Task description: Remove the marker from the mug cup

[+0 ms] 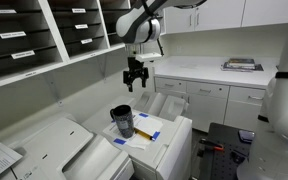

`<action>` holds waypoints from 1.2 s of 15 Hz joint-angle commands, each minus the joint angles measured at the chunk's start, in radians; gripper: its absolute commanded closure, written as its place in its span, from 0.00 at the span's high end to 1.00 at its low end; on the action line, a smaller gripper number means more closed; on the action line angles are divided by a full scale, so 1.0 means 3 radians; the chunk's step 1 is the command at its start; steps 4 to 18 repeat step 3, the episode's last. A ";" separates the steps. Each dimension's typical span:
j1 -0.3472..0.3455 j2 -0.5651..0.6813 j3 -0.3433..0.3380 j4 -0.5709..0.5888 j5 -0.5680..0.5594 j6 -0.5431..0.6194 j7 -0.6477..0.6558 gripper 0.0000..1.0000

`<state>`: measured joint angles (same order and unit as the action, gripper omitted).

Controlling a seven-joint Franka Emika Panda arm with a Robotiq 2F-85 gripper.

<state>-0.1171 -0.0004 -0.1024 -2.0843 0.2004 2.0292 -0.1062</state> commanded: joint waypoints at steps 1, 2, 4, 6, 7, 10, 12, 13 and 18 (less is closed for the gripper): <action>0.0035 -0.0313 0.0016 -0.0194 -0.0150 -0.0091 -0.0102 1.00; 0.0046 -0.0382 0.0025 -0.0222 -0.0203 -0.0137 -0.0100 1.00; 0.0059 -0.0431 0.0029 -0.0247 -0.0241 -0.0176 -0.0103 1.00; 0.0059 -0.0431 0.0029 -0.0247 -0.0241 -0.0176 -0.0103 1.00; 0.0059 -0.0431 0.0029 -0.0247 -0.0241 -0.0176 -0.0103 1.00; 0.0059 -0.0431 0.0029 -0.0247 -0.0241 -0.0176 -0.0103 1.00; 0.0059 -0.0431 0.0029 -0.0247 -0.0241 -0.0176 -0.0103 1.00; 0.0059 -0.0431 0.0029 -0.0247 -0.0241 -0.0176 -0.0103 1.00; 0.0059 -0.0431 0.0029 -0.0247 -0.0241 -0.0176 -0.0103 1.00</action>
